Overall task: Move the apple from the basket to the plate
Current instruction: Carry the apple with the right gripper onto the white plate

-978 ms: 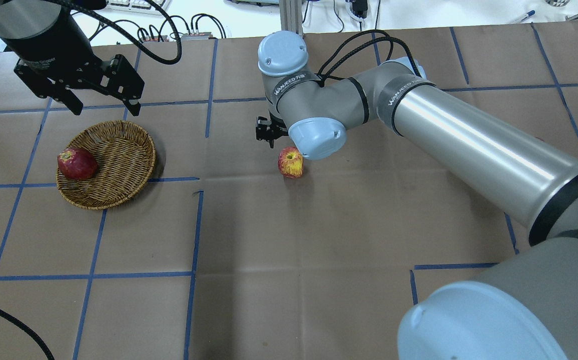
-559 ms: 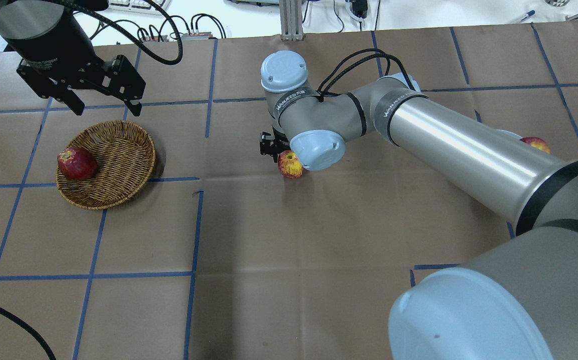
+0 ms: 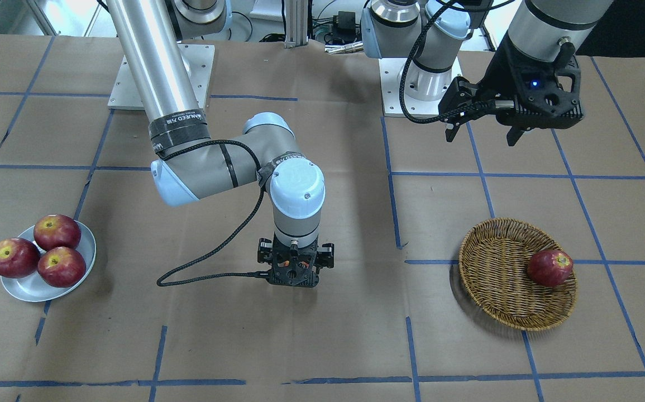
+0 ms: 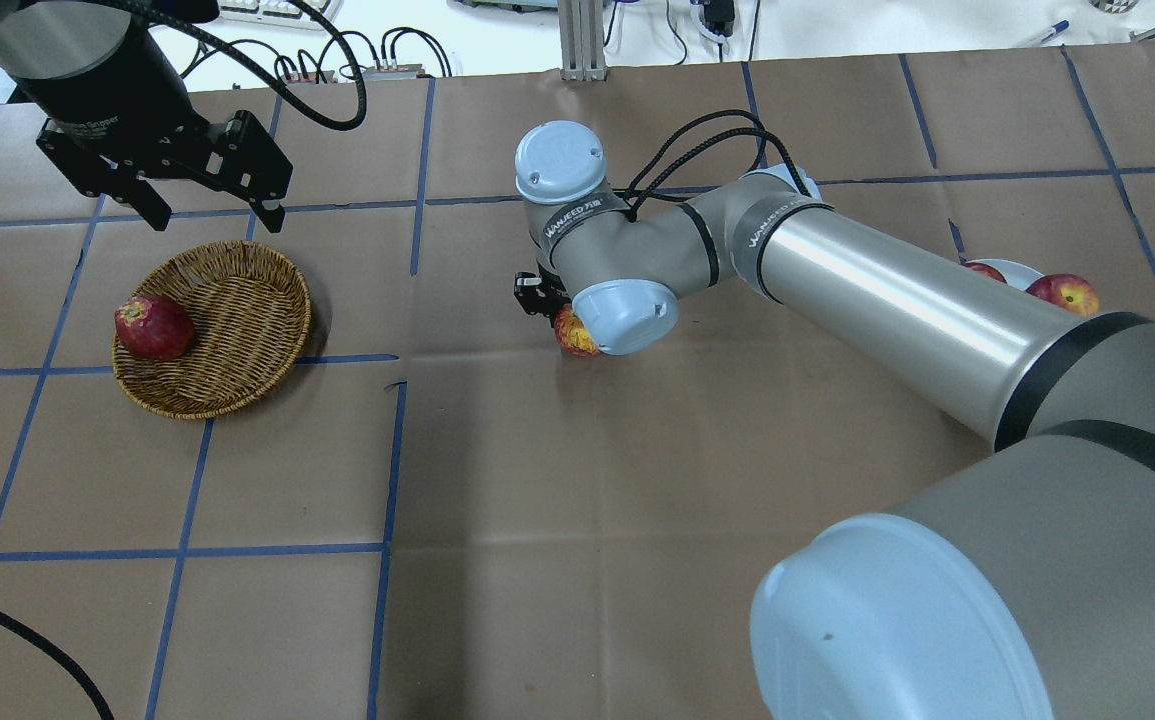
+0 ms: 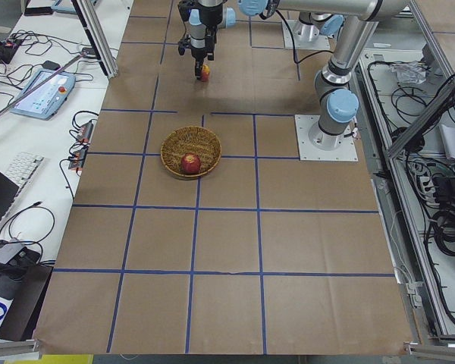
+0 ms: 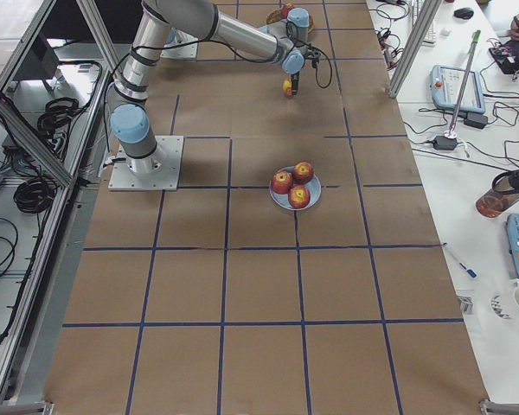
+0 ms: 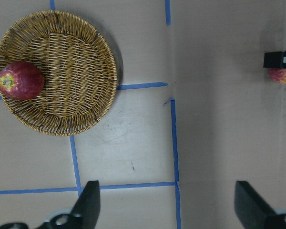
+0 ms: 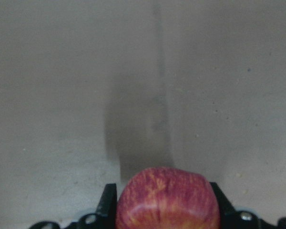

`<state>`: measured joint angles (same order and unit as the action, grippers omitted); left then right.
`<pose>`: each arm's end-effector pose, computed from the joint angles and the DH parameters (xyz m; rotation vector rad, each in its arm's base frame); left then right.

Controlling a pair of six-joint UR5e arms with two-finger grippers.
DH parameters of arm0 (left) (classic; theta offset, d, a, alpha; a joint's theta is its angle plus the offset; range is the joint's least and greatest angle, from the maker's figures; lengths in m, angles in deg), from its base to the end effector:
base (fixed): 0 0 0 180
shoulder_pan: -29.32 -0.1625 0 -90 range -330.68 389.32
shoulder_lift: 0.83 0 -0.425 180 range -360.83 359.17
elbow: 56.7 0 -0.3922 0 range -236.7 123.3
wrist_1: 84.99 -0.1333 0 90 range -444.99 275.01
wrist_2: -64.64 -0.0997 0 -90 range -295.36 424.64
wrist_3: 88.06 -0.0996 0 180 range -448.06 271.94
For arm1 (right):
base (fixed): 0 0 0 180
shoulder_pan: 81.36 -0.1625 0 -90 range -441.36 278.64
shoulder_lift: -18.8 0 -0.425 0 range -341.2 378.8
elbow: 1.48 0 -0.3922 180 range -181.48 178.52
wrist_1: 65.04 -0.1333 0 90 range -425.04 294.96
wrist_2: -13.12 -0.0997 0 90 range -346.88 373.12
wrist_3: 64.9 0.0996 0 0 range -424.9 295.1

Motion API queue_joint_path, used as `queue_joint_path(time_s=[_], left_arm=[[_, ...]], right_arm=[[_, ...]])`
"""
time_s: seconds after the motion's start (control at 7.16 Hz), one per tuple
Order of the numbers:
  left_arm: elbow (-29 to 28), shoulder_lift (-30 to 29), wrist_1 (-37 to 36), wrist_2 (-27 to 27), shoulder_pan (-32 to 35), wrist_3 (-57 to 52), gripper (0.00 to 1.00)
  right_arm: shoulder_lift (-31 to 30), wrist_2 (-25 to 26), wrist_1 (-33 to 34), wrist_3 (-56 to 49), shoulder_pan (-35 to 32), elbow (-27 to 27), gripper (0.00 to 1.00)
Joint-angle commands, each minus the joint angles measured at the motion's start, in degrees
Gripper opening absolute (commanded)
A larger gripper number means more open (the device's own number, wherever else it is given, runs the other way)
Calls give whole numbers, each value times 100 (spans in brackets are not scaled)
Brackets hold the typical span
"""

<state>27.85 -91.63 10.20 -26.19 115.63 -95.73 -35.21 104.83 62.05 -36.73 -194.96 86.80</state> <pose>-0.0997 -0.5031 0.5187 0.1087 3.1262 0.0169 0.3910 -0.5694 0.1910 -0.1261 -3.1324 0.0898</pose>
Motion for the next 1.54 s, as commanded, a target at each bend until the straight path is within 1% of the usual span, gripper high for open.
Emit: queue_joint_path(time_s=[0.0, 0.14, 0.28, 0.42, 0.56, 0.7, 0.84, 1.12, 1.4], left_arm=[[-9, 1, 0, 3, 0, 28, 99], [-17, 1, 0, 12, 0, 37, 99], [-18, -8, 0, 29, 0, 37, 99], [-18, 18, 0, 38, 0, 29, 99], [-26, 10, 0, 56, 0, 29, 99], [-9, 44, 0, 39, 0, -6, 99], [-9, 62, 0, 12, 0, -24, 99], [-9, 62, 0, 12, 0, -33, 99], [-18, -7, -9, 38, 0, -42, 99]], right_arm=[[-57, 5, -53, 22, -31, -4, 56], [-127, 31, -62, 13, 12, -47, 56], [-406, 118, -297, -65, 170, -117, 56], [-818, 111, -856, -266, 484, -205, 56], [-1274, 67, -1462, -1095, 1114, -206, 56], [-1653, 58, -1868, -1947, 1773, -119, 57], [-1944, 66, -2003, -2686, 2328, 91, 57], [-2288, 84, -1978, -4058, 3303, 556, 57], [-2351, 32, -1838, -4878, 4053, 804, 56]])
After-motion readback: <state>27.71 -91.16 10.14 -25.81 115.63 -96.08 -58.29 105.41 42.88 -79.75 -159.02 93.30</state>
